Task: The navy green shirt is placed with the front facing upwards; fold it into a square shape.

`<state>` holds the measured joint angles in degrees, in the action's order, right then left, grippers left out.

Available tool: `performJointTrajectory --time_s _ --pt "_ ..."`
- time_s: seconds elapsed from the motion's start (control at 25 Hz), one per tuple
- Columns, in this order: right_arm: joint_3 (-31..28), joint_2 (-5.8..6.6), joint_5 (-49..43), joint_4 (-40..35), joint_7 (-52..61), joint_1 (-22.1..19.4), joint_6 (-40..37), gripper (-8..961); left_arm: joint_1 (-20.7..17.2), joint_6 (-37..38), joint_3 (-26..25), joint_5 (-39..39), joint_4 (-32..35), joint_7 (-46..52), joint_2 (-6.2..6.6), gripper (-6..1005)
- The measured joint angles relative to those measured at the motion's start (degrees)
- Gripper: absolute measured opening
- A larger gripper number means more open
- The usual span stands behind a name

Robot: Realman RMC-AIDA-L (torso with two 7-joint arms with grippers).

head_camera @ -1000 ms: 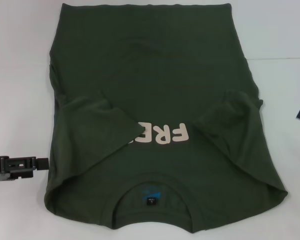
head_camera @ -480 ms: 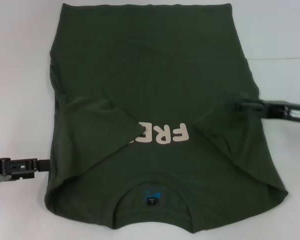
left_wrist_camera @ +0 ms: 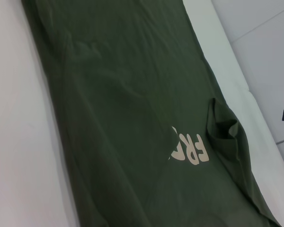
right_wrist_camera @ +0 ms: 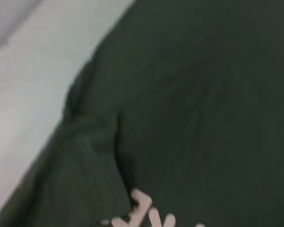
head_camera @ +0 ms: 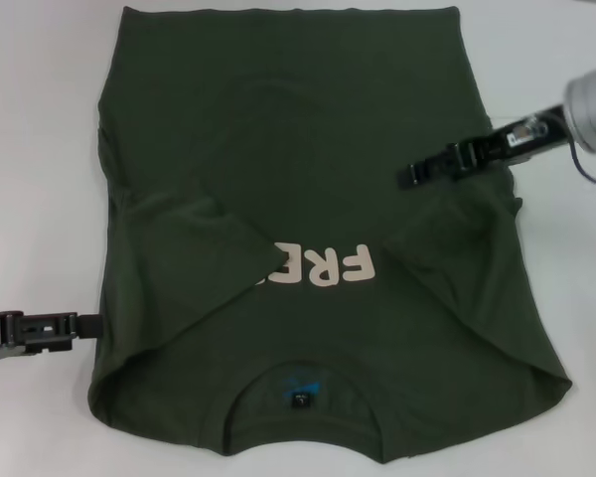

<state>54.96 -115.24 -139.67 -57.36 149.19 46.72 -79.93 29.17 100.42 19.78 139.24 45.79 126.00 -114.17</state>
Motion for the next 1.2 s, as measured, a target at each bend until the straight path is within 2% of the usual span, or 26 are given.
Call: performJointTrajectory --time_s 0.12,0.16,0.2,0.32,0.4,0.64,0.88,1.2 --pt "1.01 -0.43 -7.02 -1.72 4.95 3.56 -3.67 914 0.01 0.23 0.00 -0.06 0.00 -0.08 0.00 832" --pt "1.25 -1.17 -12.72 -1.62 6.70 6.01 -5.29 914 0.01 0.27 -0.01 -0.10 0.00 -0.24 -0.01 832" --pt "1.25 -1.17 -12.72 -1.62 6.70 6.01 -5.29 914 0.01 0.27 -0.01 -0.10 0.00 -0.24 -0.01 833" --pt "2.10 -2.86 -19.11 -1.22 7.51 8.06 -5.76 914 0.00 0.32 0.00 -0.11 0.00 -0.58 -0.07 832" --pt "3.27 -3.41 -20.14 -0.65 7.55 8.53 -5.46 915 -0.06 0.34 0.00 -0.12 0.00 -0.67 -0.08 831" --pt "5.86 -4.08 -21.19 5.33 7.63 9.33 -1.06 915 -0.37 0.35 0.00 -0.12 -0.01 -0.83 -0.19 832" --pt "6.96 -4.27 -21.03 10.15 6.96 8.84 4.55 893 -0.50 0.38 0.00 -0.11 -0.32 -1.42 -0.26 832" --pt "9.33 -4.83 -20.90 12.43 6.35 9.23 7.88 859 -0.30 0.28 0.00 -0.12 -1.05 -2.05 -0.26 833"
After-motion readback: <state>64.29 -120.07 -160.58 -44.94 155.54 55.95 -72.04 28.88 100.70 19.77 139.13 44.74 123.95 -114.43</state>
